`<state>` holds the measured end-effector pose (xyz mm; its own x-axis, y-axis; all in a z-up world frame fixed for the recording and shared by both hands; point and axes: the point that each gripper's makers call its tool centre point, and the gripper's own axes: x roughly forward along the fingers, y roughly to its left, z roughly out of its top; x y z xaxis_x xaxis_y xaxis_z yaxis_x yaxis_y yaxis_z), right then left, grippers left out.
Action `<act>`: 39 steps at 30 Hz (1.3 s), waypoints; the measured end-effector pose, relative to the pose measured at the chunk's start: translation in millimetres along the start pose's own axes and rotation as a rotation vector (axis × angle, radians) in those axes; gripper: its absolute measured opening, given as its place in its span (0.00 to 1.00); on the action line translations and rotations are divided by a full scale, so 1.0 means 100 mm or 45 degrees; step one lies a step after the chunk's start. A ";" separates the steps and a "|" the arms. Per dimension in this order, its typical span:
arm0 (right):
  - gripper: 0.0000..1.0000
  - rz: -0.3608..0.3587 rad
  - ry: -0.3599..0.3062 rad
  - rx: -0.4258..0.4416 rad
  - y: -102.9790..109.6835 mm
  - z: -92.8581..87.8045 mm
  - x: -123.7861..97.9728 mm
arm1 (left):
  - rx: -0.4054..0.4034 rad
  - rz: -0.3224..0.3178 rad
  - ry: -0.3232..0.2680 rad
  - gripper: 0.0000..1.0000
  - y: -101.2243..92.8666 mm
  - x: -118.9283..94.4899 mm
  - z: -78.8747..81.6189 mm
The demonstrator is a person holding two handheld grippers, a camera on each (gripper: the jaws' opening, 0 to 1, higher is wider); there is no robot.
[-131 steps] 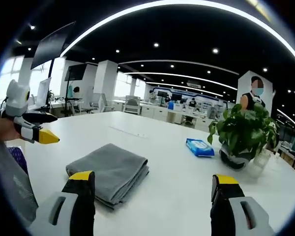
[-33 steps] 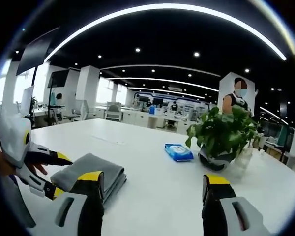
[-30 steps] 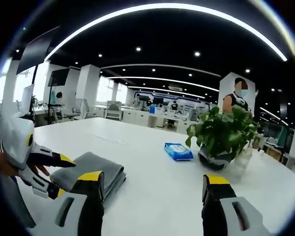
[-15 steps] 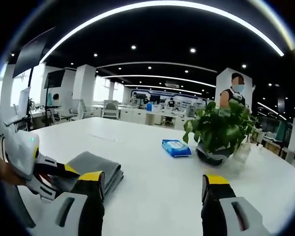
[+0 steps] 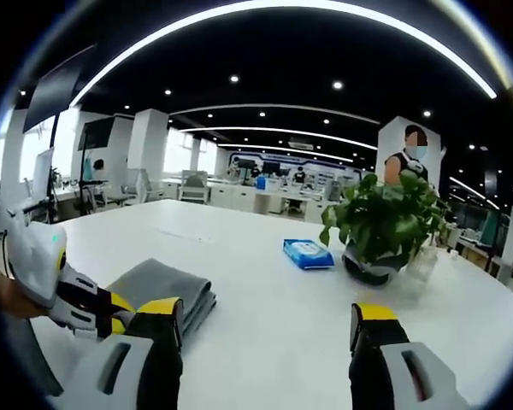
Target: Open the folded towel by lifting each exposed corner and separating the folded layers until the towel lies flat within the target outline without major curled edges
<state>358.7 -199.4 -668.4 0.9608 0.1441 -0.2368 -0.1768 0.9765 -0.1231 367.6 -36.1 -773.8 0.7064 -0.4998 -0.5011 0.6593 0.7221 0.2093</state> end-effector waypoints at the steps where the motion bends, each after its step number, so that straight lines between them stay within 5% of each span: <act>1: 0.80 0.001 0.000 0.001 0.00 0.00 0.00 | 0.004 0.001 0.001 0.11 0.00 0.00 0.01; 18: 0.79 0.029 0.002 0.000 0.06 0.00 0.00 | -0.004 0.067 -0.115 0.08 0.20 -0.31 0.36; 33: 0.77 0.132 0.020 -0.063 0.29 -0.02 0.02 | -0.147 0.225 -0.234 0.08 0.66 -0.56 0.53; 39: 0.71 0.236 -0.003 -0.004 0.49 0.02 0.03 | -0.220 0.255 -0.281 0.08 0.84 -0.64 0.55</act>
<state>353.6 -151.2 -672.8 0.9123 0.3217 -0.2535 -0.3513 0.9328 -0.0805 392.4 30.2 -677.9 0.8686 -0.4176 -0.2666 0.4618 0.8774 0.1302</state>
